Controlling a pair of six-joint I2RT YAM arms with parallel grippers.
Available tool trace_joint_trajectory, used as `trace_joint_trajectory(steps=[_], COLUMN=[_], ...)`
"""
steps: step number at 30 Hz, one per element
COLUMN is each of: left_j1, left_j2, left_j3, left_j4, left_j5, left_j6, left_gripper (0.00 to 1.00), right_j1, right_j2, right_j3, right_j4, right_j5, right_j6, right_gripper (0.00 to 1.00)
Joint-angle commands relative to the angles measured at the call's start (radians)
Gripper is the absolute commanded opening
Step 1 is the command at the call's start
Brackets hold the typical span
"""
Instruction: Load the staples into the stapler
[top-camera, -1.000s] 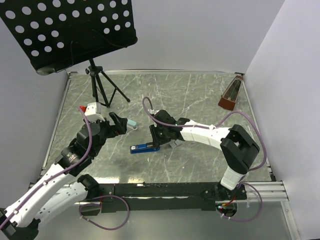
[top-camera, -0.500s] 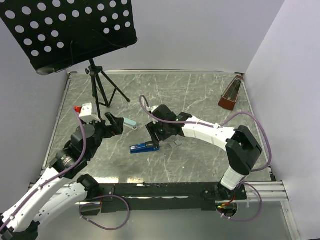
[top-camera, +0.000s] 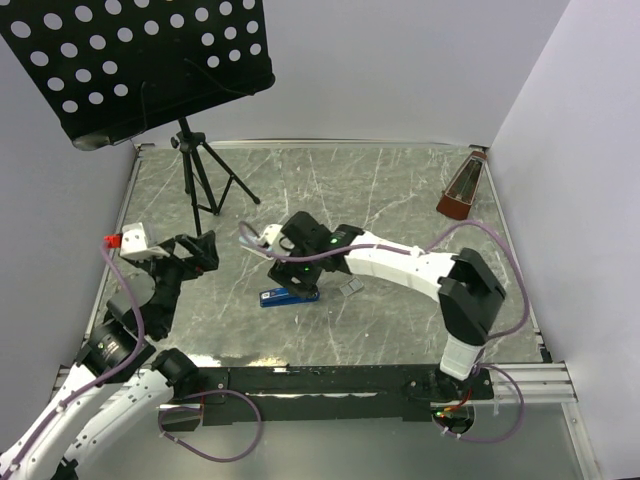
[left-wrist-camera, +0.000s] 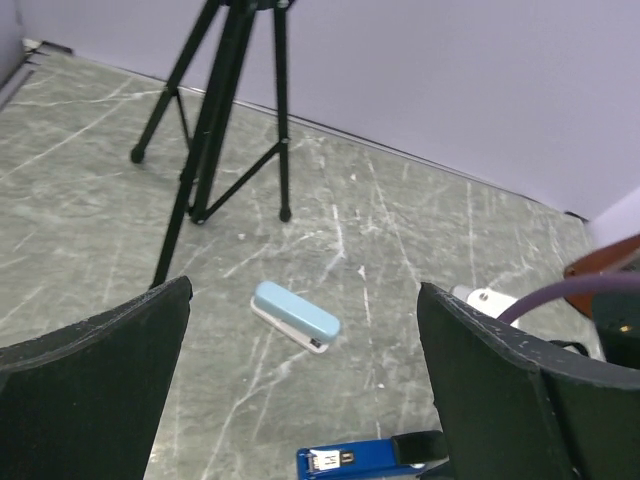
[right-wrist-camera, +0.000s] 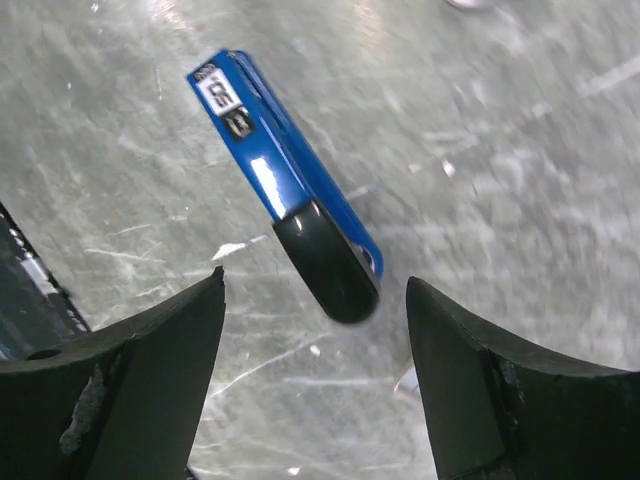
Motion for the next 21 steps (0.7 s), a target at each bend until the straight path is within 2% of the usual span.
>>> trace_joint_trajectory(steps=[1, 7, 10, 15, 21], left_j1=[0.006, 0.012, 0.025, 0.04, 0.066], left_j2=[-0.052, -0.077, -0.072, -0.071, -0.072], left_j3=[-0.046, -0.063, -0.063, -0.066, -0.071], left_j4=[0.053, 0.067, 0.067, 0.069, 0.075], left_j5=[-0.077, -0.088, -0.077, -0.056, -0.033], left_j6=[0.033, 0.057, 0.063, 0.067, 0.065], left_gripper=[0.99, 0.99, 1.0, 0.99, 0.99], right_j1=[0.026, 0.034, 0.031, 0.009, -0.096], right_j2=[0.074, 0.173, 0.207, 0.229, 0.172], right_j3=[0.07, 0.142, 0.16, 0.156, 0.091], right_j4=[-0.038, -0.089, -0.095, -0.093, -0.049], right_j5=[0.009, 0.043, 0.048, 0.088, 0.095], right_j6=[-0.123, -0.164, -0.17, -0.155, -0.103], right_gripper=[0.78, 0.75, 0.68, 0.31, 0.24])
